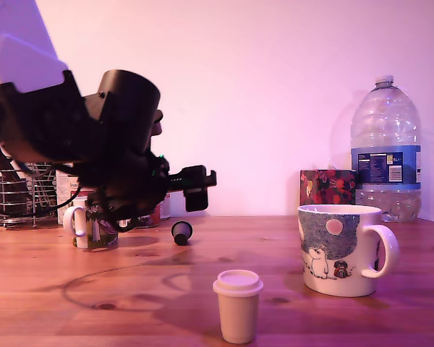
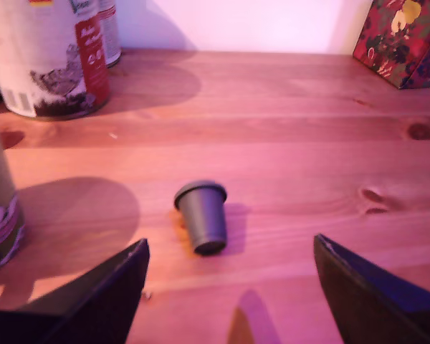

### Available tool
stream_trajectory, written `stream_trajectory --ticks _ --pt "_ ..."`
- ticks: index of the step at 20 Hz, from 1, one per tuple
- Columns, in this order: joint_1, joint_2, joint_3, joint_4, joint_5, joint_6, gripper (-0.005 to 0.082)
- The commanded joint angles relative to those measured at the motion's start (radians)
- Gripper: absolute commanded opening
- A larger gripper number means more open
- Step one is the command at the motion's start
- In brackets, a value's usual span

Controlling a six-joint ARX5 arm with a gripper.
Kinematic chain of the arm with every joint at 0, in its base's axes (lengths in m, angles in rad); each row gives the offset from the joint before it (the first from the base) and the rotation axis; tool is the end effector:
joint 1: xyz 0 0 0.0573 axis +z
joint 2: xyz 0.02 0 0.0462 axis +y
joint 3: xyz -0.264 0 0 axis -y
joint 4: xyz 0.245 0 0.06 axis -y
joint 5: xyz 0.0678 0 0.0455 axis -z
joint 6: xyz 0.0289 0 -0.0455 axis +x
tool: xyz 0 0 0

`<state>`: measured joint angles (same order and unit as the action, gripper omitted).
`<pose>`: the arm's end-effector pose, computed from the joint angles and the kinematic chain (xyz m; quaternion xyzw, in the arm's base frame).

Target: Pick up the coffee capsules from the table one by one and drop them inside the nearest coffee cup

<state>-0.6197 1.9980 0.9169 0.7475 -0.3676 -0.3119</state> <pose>0.3212 -0.2164 0.1248 -0.0742 0.1637 -0.0998 0.9786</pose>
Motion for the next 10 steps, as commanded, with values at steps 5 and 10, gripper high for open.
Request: stream_trajectory --ticks 5,10 --pt "0.003 0.089 0.089 -0.087 0.006 -0.003 0.0655" --pt "0.024 0.09 0.119 -0.165 0.013 -0.004 0.0655"
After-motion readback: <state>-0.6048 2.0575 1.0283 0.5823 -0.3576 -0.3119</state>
